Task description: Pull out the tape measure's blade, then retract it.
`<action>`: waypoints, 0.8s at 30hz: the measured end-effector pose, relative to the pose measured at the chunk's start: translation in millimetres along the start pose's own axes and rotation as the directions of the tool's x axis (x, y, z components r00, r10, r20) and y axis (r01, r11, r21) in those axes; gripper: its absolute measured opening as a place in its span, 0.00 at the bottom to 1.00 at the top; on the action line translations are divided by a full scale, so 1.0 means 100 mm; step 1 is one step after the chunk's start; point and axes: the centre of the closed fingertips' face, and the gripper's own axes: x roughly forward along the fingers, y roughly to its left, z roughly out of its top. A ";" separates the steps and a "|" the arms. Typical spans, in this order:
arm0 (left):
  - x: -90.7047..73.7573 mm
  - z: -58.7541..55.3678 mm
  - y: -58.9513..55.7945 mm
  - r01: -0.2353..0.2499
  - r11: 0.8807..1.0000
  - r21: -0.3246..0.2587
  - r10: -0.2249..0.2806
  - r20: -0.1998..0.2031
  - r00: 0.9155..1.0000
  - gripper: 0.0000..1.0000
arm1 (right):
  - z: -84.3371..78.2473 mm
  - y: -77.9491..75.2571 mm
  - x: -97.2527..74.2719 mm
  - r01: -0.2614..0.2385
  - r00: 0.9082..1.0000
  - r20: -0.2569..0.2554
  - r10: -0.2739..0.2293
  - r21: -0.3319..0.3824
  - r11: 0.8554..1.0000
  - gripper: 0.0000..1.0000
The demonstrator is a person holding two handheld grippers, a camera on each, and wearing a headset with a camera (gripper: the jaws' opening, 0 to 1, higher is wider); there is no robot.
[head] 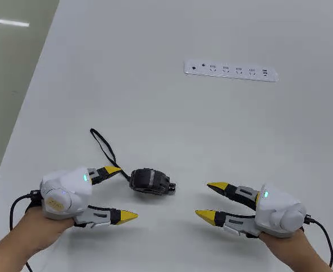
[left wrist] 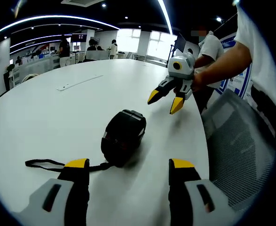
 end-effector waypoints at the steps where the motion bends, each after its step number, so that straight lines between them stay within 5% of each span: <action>1: 0.00 0.00 0.00 0.003 1.000 0.002 -0.003 -0.001 1.000 0.66 | 0.01 0.01 0.01 -0.002 1.000 0.001 0.002 0.000 1.000 0.42; 24: 0.14 0.01 0.11 0.034 0.997 0.065 -0.031 -0.042 0.999 0.60 | 0.01 -0.02 0.14 -0.031 1.000 -0.007 0.031 -0.022 0.999 0.40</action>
